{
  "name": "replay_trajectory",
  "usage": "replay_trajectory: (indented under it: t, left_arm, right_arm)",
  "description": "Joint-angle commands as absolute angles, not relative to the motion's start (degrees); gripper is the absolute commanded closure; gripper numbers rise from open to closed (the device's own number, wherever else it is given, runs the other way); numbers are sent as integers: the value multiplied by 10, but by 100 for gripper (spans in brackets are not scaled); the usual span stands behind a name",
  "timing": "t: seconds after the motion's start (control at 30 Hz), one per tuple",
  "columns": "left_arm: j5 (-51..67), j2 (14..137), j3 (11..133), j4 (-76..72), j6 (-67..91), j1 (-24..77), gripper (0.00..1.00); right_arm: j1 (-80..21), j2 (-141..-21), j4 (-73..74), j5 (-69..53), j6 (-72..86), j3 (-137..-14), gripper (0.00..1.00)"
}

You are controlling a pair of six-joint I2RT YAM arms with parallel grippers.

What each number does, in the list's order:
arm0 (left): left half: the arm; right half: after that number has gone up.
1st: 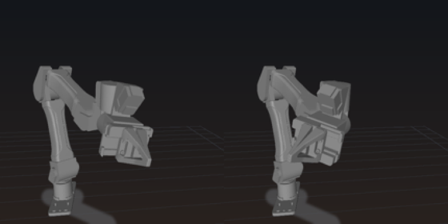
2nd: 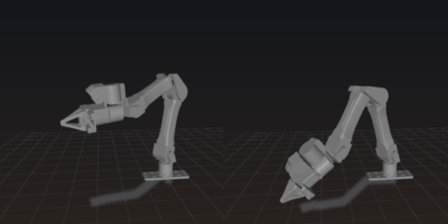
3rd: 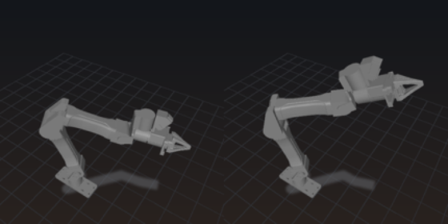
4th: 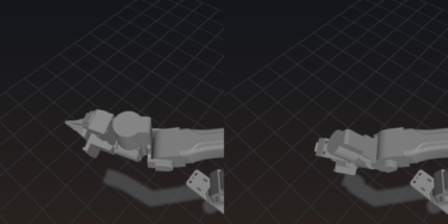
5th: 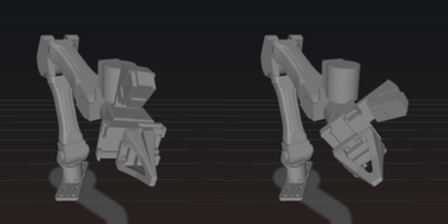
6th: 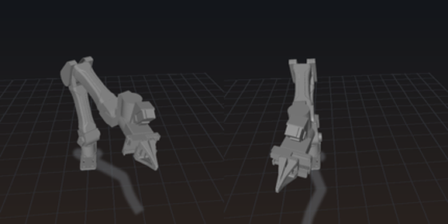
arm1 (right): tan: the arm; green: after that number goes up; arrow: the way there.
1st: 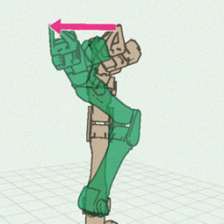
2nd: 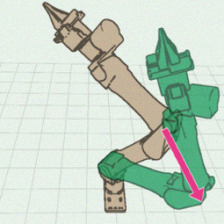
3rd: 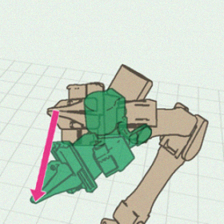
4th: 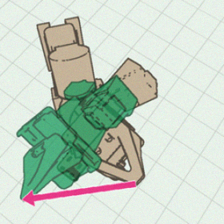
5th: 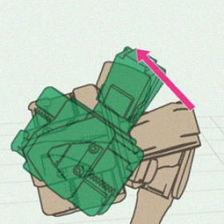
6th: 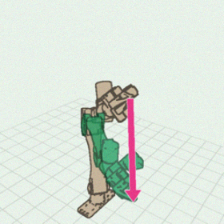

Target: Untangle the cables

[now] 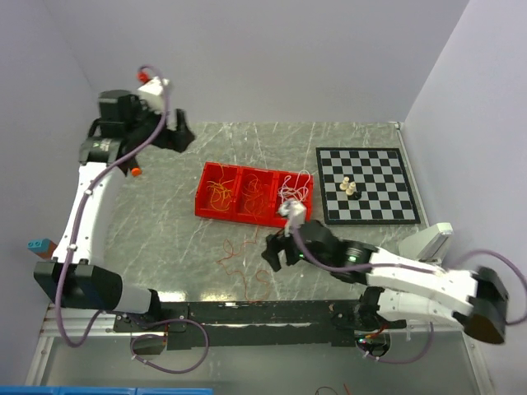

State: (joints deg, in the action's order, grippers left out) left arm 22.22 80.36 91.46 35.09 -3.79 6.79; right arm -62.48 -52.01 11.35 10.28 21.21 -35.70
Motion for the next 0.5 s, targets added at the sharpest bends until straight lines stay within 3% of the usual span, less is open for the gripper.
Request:
replay_trajectory:
  t: [0.0,0.23,0.47]
  left_arm:
    - [348,811,852,383,-63,-39,3]
    - [359,795,754,370,-101,-115,3]
    - [340,789,717,360,-114,-126,4]
  right_arm:
    - [-624,-651,91,33,163,-407,4]
    - [-623,-794,35,-14,120,-481,0]
    - [-662,-887,33,-85,79,-548,1]
